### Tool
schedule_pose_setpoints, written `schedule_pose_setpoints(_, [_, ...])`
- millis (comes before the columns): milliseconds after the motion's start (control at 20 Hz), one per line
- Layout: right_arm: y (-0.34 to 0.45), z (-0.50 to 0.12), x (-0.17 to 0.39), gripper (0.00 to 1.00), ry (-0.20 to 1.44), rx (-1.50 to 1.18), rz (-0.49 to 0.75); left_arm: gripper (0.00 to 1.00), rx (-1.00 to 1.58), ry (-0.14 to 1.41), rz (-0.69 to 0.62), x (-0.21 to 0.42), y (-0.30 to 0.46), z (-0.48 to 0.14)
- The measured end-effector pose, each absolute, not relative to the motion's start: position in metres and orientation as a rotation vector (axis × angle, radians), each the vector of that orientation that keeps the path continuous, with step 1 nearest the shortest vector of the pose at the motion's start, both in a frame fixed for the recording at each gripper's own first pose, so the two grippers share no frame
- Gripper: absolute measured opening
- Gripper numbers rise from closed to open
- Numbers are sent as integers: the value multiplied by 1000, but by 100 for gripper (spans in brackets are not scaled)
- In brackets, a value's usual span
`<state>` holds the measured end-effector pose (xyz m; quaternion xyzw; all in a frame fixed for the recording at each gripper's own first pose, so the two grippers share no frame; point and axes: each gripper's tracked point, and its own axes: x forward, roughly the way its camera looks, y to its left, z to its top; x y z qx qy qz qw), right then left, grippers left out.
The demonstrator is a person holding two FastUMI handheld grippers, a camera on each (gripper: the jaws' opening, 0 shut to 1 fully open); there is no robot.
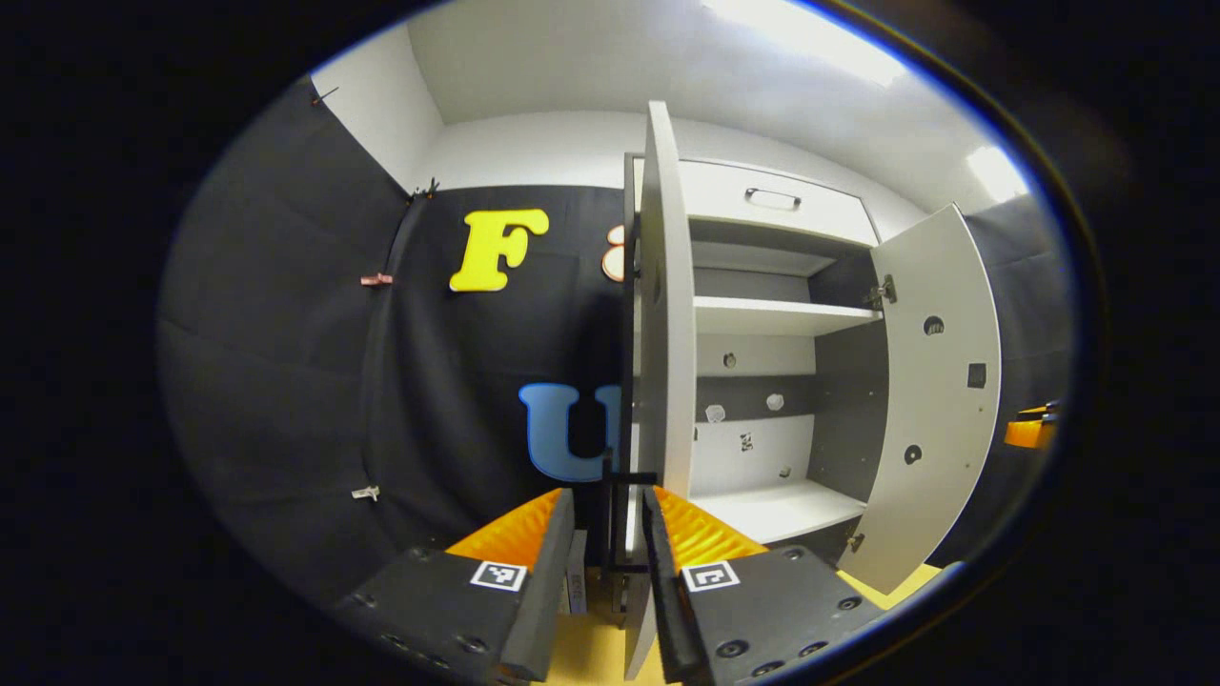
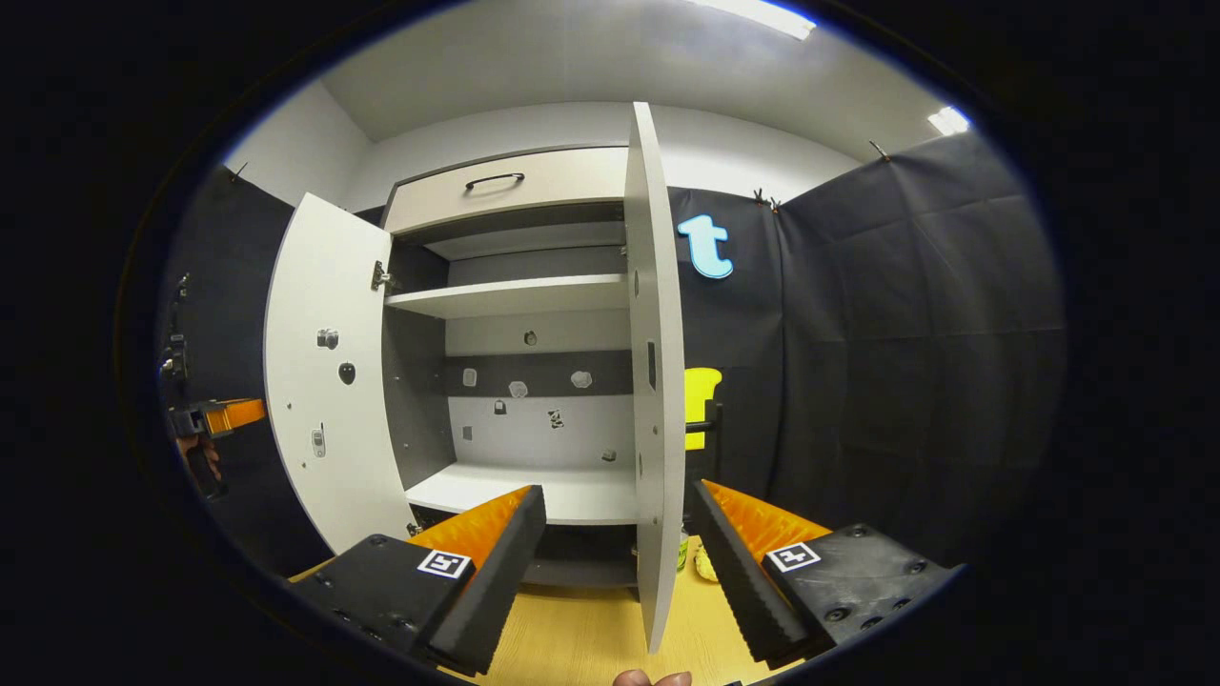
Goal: Open the right door of the double-door shoe cabinet with the right hand, and open the left door with the left hand.
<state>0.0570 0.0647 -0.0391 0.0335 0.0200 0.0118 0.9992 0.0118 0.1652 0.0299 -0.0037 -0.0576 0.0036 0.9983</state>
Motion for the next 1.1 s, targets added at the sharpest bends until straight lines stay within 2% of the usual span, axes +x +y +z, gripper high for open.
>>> schedule_pose_setpoints(200, [67, -37, 58, 96, 37, 78, 23, 75, -11, -156, -26, -9, 132, 48])
schedule_pose_setpoints(250, [68, -37, 58, 96, 37, 76, 22, 87, -19, -163, -38, -14, 123, 51])
schedule_pose_setpoints(350, [67, -35, 57, 96, 33, 71, 17, 97, -12, -170, -60, -17, 107, 54])
schedule_pose_setpoints(1100, [76, -27, 54, 98, 27, 87, 33, 98, -15, -6, -99, -18, 31, -5])
